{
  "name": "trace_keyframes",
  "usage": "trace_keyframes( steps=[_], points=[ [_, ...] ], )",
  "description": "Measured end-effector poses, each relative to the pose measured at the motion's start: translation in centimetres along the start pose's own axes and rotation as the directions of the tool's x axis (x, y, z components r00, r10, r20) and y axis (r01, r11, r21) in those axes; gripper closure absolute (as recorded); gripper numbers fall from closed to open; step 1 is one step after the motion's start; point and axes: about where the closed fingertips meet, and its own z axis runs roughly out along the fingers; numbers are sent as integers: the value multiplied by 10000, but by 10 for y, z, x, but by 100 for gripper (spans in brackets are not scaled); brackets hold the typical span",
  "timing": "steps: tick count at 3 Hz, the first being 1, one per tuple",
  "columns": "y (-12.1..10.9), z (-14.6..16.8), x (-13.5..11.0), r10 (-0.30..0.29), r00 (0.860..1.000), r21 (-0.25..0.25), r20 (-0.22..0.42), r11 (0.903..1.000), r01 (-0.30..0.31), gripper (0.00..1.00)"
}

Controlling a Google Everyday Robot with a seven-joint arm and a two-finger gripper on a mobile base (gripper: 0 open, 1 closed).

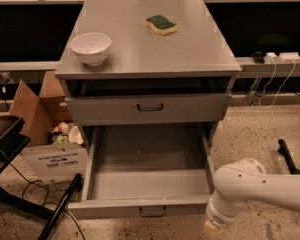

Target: Open middle drawer

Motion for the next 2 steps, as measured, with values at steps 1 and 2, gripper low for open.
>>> trace_keyframes(
  steps=[1,2],
  points=[
    [25,-45,-32,-1166,9927,412,-293,9922,1178,27],
    [22,-108,-61,-2109,9775,1485,-42,9665,2092,3]
  ],
)
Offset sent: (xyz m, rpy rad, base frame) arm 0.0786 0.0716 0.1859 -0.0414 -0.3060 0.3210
